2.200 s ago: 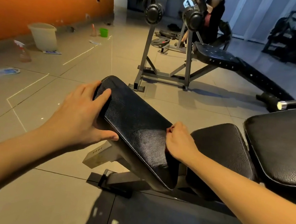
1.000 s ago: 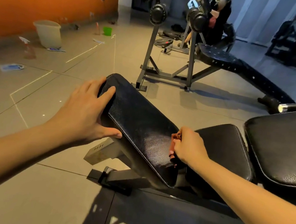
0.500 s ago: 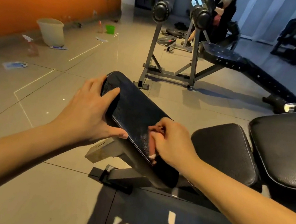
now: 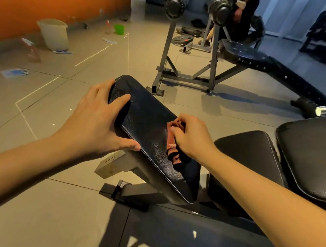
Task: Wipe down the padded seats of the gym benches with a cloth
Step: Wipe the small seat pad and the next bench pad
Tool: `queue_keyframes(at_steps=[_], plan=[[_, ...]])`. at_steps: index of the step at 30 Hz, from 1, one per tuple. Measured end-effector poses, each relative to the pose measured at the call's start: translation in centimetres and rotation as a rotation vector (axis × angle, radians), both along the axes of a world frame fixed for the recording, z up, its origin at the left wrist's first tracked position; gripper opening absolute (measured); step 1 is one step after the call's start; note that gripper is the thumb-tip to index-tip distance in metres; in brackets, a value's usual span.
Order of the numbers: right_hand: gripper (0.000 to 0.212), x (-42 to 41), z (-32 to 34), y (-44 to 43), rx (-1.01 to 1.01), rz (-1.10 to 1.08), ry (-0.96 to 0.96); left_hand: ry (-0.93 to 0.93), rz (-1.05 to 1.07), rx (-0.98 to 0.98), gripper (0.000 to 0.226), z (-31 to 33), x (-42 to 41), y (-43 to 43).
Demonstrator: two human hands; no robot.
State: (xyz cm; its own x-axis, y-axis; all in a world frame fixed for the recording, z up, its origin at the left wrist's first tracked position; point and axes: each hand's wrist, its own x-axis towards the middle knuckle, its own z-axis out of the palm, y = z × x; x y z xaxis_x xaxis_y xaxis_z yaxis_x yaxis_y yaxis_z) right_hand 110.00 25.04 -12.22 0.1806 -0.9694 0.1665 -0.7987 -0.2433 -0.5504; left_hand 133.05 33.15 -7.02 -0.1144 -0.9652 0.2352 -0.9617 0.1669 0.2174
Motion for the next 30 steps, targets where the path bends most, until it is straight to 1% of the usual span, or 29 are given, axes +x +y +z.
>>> queue_keyframes(at_steps=[2, 4, 5, 7, 8, 9, 10, 12, 14, 15, 16, 18, 19, 20, 21, 22, 23, 26, 27, 28, 29, 30], plan=[[0.011, -2.1, -0.3, -1.3, 0.073, -0.156, 0.128, 0.002, 0.003, 0.005, 0.126, 0.0, 0.0, 0.1], [0.008, -3.1, -0.5, -1.4, 0.118, -0.209, 0.215, -0.002, 0.004, 0.010, 0.125, 0.1, -0.1, 0.1], [0.008, -2.6, -0.3, -1.2, 0.102, -0.167, 0.201, -0.005, 0.001, 0.006, 0.125, 0.0, 0.0, 0.1], [0.006, -0.8, 0.3, -0.5, 0.074, 0.000, 0.079, -0.013, 0.001, -0.001, 0.126, -0.1, 0.1, 0.0], [0.007, -0.2, 0.5, -0.1, 0.063, 0.046, 0.017, -0.018, -0.002, -0.002, 0.126, -0.2, 0.3, -0.1], [0.010, -0.3, 0.4, -0.1, 0.058, 0.035, 0.005, -0.020, -0.007, -0.001, 0.127, -0.3, 0.3, -0.2], [0.011, -1.0, 0.1, -0.4, 0.057, -0.022, 0.031, -0.019, -0.009, -0.002, 0.126, -0.4, 0.3, -0.2], [0.009, -2.9, -0.7, -1.0, 0.099, -0.176, 0.158, -0.016, -0.001, -0.011, 0.125, -0.4, 0.2, -0.1], [0.006, -3.4, -1.1, -0.3, 0.099, -0.228, 0.225, -0.019, 0.004, -0.005, 0.124, -0.2, 0.0, 0.0], [0.006, -2.6, -0.8, 0.4, 0.075, -0.190, 0.200, -0.018, -0.002, -0.003, 0.124, -0.2, 0.1, -0.1], [0.007, -1.4, -0.3, 1.5, 0.057, -0.116, 0.132, -0.017, -0.007, -0.004, 0.125, -0.2, 0.2, -0.1], [0.008, 0.9, 0.7, 4.4, 0.009, 0.085, -0.048, -0.031, -0.017, -0.013, 0.128, -0.3, 0.4, 0.0], [0.007, 1.7, 1.1, 5.7, -0.024, 0.183, -0.091, -0.038, -0.015, -0.015, 0.129, -0.3, 0.5, -0.1], [0.004, 1.9, 0.9, 6.3, -0.069, 0.250, -0.078, -0.043, -0.011, -0.013, 0.129, -0.3, 0.5, -0.2], [0.003, 1.7, 0.4, 6.2, -0.119, 0.269, -0.044, -0.045, -0.007, -0.006, 0.129, -0.3, 0.4, -0.2], [0.004, 0.9, -0.2, 5.5, -0.155, 0.240, -0.019, -0.043, -0.004, 0.001, 0.128, -0.4, 0.3, -0.3], [0.002, -0.2, -1.0, 4.2, -0.145, 0.165, 0.011, -0.042, 0.000, 0.000, 0.128, -0.4, 0.4, -0.3], [0.009, -3.3, -2.5, 1.2, -0.009, -0.134, 0.125, -0.043, -0.006, -0.011, 0.128, -0.5, 0.5, -0.2], [0.010, -3.6, -2.7, 1.0, 0.003, -0.183, 0.143, -0.040, -0.005, -0.007, 0.128, -0.5, 0.5, -0.2], [0.009, -3.1, -2.4, 1.5, 0.000, -0.184, 0.125, -0.038, -0.004, -0.003, 0.128, -0.4, 0.5, -0.2], [0.007, -2.0, -2.0, 2.5, -0.019, -0.135, 0.074, -0.036, -0.003, -0.003, 0.128, -0.4, 0.4, -0.2], [0.006, -0.7, -1.4, 3.7, -0.053, -0.040, -0.003, -0.035, 0.001, -0.005, 0.128, -0.4, 0.4, -0.1]])
